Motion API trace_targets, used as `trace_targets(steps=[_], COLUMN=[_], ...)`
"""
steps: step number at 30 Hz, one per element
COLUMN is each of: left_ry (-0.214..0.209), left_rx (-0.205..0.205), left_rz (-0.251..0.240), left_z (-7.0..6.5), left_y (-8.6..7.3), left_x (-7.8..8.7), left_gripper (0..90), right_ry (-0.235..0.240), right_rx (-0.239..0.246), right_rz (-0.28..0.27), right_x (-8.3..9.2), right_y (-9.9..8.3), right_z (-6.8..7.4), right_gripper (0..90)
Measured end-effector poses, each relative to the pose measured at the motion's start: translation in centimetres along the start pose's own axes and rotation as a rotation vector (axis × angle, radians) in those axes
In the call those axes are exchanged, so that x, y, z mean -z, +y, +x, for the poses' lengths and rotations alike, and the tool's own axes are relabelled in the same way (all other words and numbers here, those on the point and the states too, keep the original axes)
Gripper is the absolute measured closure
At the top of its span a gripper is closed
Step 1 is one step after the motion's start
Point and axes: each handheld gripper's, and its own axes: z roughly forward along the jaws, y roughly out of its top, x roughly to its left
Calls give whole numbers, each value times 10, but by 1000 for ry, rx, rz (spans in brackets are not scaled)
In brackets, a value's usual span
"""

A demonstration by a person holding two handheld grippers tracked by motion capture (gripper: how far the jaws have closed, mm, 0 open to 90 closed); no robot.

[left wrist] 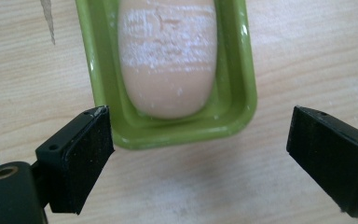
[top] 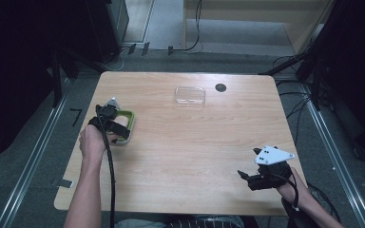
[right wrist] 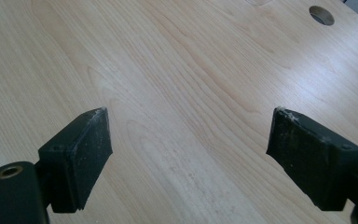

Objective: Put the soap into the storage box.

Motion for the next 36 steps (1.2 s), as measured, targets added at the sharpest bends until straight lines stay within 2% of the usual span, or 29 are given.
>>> trace_targets(steps=[6,12,25,32,36], left_ry=[-4,-8,-7,-10,-10], left_rx=[-19,-31,-66,-90,-90], left_rz=[29,64,92,119,120], left_z=[-5,-9,-19,-23,-26], left_y=[-13,-27,-48,-65,-73], left_x=[8,10,17,20,20], left_gripper=[63,62,53,45,45], right_ry=[1,0,-3,-4,-5], right_rx=[-2,-6,-2,0,1], right_rz=[-1,1,-4,-4,-4], right_x=[0,0,0,0,0], right_y=[0,-1,0,0,0], right_z=[0,0,0,0,0], right_gripper=[137,136,136,136,137])
